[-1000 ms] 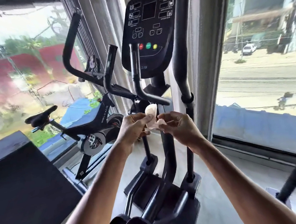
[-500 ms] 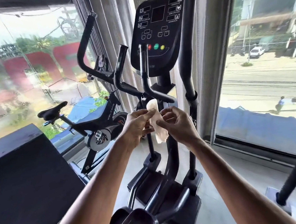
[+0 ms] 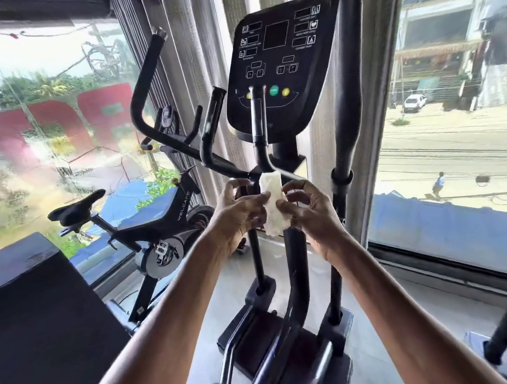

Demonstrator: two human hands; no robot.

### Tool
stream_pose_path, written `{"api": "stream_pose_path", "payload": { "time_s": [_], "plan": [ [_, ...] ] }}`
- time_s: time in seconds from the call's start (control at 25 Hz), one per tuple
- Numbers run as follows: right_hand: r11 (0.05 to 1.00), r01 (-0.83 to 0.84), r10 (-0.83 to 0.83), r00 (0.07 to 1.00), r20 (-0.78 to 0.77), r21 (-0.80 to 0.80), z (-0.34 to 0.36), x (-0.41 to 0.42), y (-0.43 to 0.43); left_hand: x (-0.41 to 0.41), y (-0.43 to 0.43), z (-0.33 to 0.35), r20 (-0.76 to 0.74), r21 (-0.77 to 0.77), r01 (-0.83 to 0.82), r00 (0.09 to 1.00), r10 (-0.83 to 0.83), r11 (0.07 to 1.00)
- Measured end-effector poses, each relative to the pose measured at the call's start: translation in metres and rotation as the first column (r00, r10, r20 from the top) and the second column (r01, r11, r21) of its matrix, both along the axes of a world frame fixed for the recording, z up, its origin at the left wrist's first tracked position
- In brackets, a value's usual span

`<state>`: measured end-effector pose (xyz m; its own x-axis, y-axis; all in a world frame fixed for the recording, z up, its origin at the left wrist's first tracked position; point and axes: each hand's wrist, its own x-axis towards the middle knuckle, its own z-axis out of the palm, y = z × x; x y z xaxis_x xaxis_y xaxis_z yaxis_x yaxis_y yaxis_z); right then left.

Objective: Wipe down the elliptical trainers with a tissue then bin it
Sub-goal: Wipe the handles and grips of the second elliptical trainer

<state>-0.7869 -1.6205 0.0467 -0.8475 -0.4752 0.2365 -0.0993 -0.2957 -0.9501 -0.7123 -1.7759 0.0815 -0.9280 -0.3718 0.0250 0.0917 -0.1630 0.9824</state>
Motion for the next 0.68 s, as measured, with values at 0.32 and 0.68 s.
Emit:
{"api": "stream_pose_path", "payload": {
  "time_s": [0.32, 0.68],
  "plan": [
    [0.962, 0.216, -0.155, 0.938, -0.311, 0.17, 0.01, -0.028, -0.067, -0.036, -0.082, 0.009, -0.059, -0.263, 0.135, 0.986, -0.156, 0.955],
    [0.871, 0.464, -0.365, 0.832, -0.418, 0.163, 0.024, -0.049, -0.094, -0.073, -0.11, 0.019, -0.012, -0.488, 0.104, 0.992, -0.125, 0.867]
  ]
}}
